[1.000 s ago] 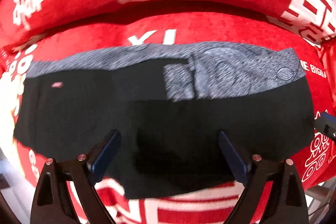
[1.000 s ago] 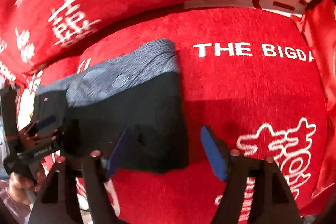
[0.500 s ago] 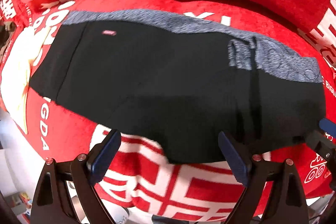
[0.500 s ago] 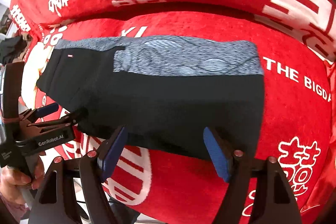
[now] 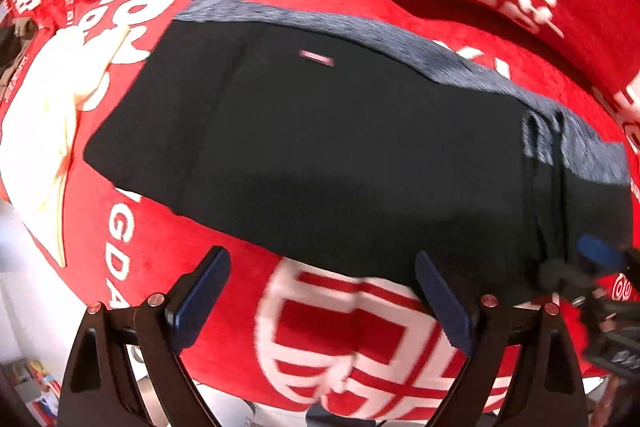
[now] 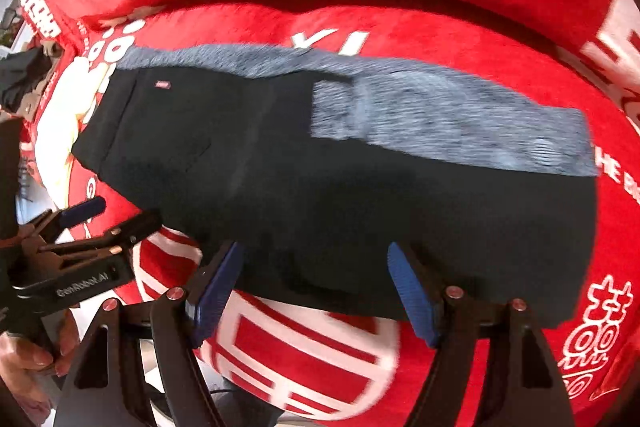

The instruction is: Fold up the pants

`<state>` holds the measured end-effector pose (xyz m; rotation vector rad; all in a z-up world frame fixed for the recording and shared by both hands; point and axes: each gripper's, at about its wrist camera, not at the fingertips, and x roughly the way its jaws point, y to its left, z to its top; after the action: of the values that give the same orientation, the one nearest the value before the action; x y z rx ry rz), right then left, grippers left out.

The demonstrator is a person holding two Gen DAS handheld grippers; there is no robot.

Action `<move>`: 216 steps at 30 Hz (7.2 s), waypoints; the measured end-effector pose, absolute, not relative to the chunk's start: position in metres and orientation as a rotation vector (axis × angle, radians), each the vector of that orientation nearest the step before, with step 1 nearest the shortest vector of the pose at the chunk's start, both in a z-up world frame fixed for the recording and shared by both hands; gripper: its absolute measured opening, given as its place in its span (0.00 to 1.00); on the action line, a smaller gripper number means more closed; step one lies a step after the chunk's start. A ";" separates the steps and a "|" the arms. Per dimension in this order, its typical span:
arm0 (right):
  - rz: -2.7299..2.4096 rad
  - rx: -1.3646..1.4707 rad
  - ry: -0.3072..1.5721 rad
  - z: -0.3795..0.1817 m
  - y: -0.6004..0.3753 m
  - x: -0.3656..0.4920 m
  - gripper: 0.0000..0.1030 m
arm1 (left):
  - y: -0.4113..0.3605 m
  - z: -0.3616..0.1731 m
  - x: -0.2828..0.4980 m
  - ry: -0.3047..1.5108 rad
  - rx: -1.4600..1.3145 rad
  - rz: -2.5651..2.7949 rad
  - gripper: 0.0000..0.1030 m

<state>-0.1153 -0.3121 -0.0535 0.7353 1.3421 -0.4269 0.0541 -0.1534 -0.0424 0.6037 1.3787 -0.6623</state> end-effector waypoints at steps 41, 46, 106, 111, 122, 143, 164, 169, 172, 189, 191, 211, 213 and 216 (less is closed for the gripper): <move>-0.422 0.614 1.430 -0.049 -0.275 -0.060 0.85 | -0.117 -0.042 0.124 1.384 0.509 -0.585 0.92; -0.383 0.630 1.419 -0.049 -0.274 -0.058 0.85 | -0.113 -0.045 0.128 1.396 0.491 -0.589 0.92; 0.201 0.726 1.584 -0.018 -0.268 0.192 0.89 | -0.144 -0.030 0.066 0.734 0.845 -0.808 0.35; 0.209 0.704 1.692 -0.055 -0.251 0.210 0.69 | -0.144 -0.029 0.066 0.740 0.844 -0.808 0.35; 0.213 0.888 1.365 -0.003 -0.308 0.104 0.17 | -0.163 0.033 0.015 0.684 0.809 -0.978 0.35; -0.066 1.275 0.875 -0.011 -0.458 -0.259 0.21 | -0.292 0.024 -0.257 0.564 1.067 -1.384 0.35; -0.203 1.257 0.989 -0.073 -0.444 -0.290 0.29 | -0.267 -0.002 -0.241 0.712 1.120 -1.330 0.64; -0.337 1.212 1.027 -0.057 -0.442 -0.304 0.36 | -0.249 0.015 -0.208 0.771 1.051 -1.310 0.64; -0.447 1.161 1.070 -0.043 -0.438 -0.317 0.36 | -0.248 0.016 -0.179 0.821 1.003 -1.233 0.64; -0.615 0.980 1.175 -0.029 -0.361 -0.297 0.36 | -0.230 -0.034 -0.093 1.191 0.820 -1.019 0.65; -0.636 0.994 1.196 -0.035 -0.357 -0.299 0.36 | -0.229 -0.033 -0.093 1.191 0.811 -1.031 0.65; -0.800 1.086 1.210 -0.033 -0.323 -0.299 0.42 | -0.218 -0.023 -0.047 1.319 0.763 -1.052 0.65; -0.808 1.082 1.204 -0.029 -0.322 -0.298 0.51 | -0.216 -0.023 -0.044 1.319 0.760 -1.046 0.65; -0.810 1.082 1.187 -0.024 -0.322 -0.296 0.52 | -0.214 -0.023 -0.041 1.317 0.761 -1.038 0.65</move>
<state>-0.2960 -0.3216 -0.0242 1.0816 1.1865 -0.8099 -0.0413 -0.2137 -0.0230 0.7607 1.3165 -1.0382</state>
